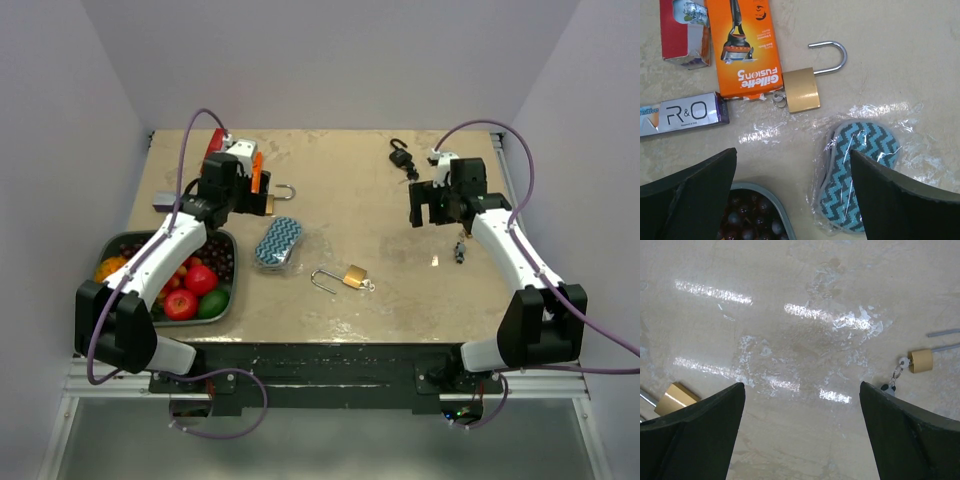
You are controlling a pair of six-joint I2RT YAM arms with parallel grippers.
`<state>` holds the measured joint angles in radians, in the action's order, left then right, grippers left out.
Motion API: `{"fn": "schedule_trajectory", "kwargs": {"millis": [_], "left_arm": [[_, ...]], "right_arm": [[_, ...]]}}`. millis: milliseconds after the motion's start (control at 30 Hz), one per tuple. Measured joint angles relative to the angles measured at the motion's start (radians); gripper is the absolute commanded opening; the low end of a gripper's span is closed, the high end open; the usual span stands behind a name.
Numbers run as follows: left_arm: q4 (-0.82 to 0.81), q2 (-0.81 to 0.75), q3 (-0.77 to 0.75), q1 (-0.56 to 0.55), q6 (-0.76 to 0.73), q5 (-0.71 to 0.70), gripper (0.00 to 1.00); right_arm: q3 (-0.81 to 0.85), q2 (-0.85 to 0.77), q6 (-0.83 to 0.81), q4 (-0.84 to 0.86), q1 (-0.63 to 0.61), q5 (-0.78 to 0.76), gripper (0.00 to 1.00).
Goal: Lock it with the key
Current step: Pick up the lock from the center of the board.
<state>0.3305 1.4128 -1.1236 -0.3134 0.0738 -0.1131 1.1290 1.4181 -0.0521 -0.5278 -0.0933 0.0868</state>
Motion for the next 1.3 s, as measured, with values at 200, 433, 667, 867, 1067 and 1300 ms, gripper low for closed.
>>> {"fn": "schedule_trajectory", "kwargs": {"millis": [200,433,667,867,1067,1300], "left_arm": [[-0.007,-0.002,-0.069,0.000,0.018,-0.026,0.99],[-0.038,-0.018,-0.095,0.000,0.027,-0.042,0.99],[-0.041,-0.018,-0.100,0.000,0.120,-0.095,0.99],[-0.059,-0.018,-0.100,0.000,0.150,-0.145,0.99],[-0.090,-0.018,-0.100,0.000,0.170,-0.136,0.98],[-0.143,-0.018,-0.100,0.000,0.172,-0.093,0.98]], "right_arm": [[0.005,0.001,0.144,-0.051,0.005,-0.088,0.99],[0.092,0.096,0.335,-0.132,0.059,-0.185,0.99],[0.122,0.202,0.481,-0.233,0.069,-0.230,0.99],[0.210,0.336,0.540,-0.282,0.080,-0.316,0.91],[0.280,0.424,0.542,-0.275,0.167,-0.340,0.91],[0.325,0.488,0.523,-0.252,0.239,-0.297,0.82]]}}
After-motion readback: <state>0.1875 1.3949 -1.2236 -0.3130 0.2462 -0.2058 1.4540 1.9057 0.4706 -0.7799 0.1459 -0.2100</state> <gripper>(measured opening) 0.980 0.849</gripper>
